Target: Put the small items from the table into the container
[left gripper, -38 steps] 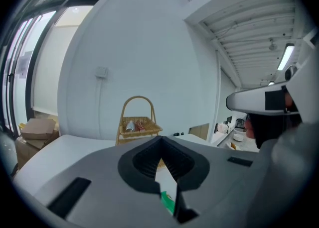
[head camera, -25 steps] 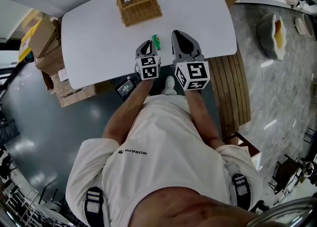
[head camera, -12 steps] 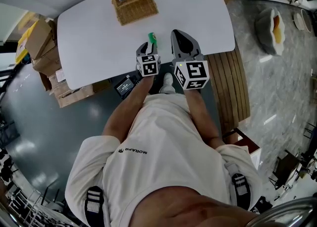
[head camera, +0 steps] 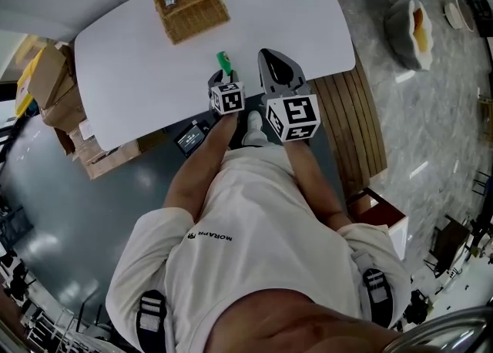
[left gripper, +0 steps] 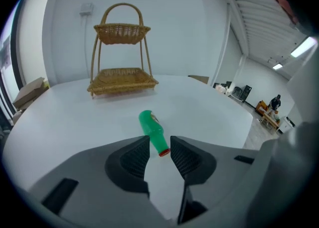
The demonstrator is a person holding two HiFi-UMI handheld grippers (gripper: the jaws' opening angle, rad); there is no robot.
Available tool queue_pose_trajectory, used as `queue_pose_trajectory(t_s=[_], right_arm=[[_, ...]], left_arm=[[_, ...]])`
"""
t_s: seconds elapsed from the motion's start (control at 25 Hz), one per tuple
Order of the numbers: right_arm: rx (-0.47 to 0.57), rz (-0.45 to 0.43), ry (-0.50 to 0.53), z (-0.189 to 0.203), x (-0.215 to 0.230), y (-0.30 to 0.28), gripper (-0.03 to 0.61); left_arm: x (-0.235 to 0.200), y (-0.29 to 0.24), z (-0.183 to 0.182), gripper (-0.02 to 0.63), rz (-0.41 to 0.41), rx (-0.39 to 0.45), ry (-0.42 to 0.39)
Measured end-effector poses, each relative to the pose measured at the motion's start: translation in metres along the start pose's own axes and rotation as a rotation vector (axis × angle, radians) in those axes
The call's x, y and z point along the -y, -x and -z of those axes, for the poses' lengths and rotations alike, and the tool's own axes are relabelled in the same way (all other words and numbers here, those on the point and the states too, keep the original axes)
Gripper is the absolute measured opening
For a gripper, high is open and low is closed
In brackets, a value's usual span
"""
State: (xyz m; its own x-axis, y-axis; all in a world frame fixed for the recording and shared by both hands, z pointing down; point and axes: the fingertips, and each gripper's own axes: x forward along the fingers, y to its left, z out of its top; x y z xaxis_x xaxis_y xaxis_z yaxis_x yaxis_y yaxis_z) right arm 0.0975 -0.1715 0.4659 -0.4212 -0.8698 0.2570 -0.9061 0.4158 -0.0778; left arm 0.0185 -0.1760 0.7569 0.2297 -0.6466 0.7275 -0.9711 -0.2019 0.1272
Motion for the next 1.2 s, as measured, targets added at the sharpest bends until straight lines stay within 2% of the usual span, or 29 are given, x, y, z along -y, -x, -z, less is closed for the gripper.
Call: queue_pose_trajectory(t_s=[0.4, 0.48, 0.68, 1.2], right_arm=[[-0.009, 0.015, 0.010, 0.003, 0.010, 0.008, 0.005], [-0.008, 0.019, 0.008, 0.002, 0.013, 0.009, 0.005], [0.003, 0.025, -0.004, -0.001, 0.020, 0.012, 0.005], [0.046, -0.008, -0.015, -0.014, -0.002, 0.000, 0.005]], left_arm=[[-0.001, -0.014, 0.014, 0.112, -0.040, -0.064, 0.048], [-0.002, -0.014, 0.013, 0.084, -0.048, -0.065, 0.057], [-0.002, -0.004, 0.001, 0.078, -0.045, -0.029, 0.050], [-0.027, 0.040, -0.040, 0.078, -0.038, 0.073, 0.045]])
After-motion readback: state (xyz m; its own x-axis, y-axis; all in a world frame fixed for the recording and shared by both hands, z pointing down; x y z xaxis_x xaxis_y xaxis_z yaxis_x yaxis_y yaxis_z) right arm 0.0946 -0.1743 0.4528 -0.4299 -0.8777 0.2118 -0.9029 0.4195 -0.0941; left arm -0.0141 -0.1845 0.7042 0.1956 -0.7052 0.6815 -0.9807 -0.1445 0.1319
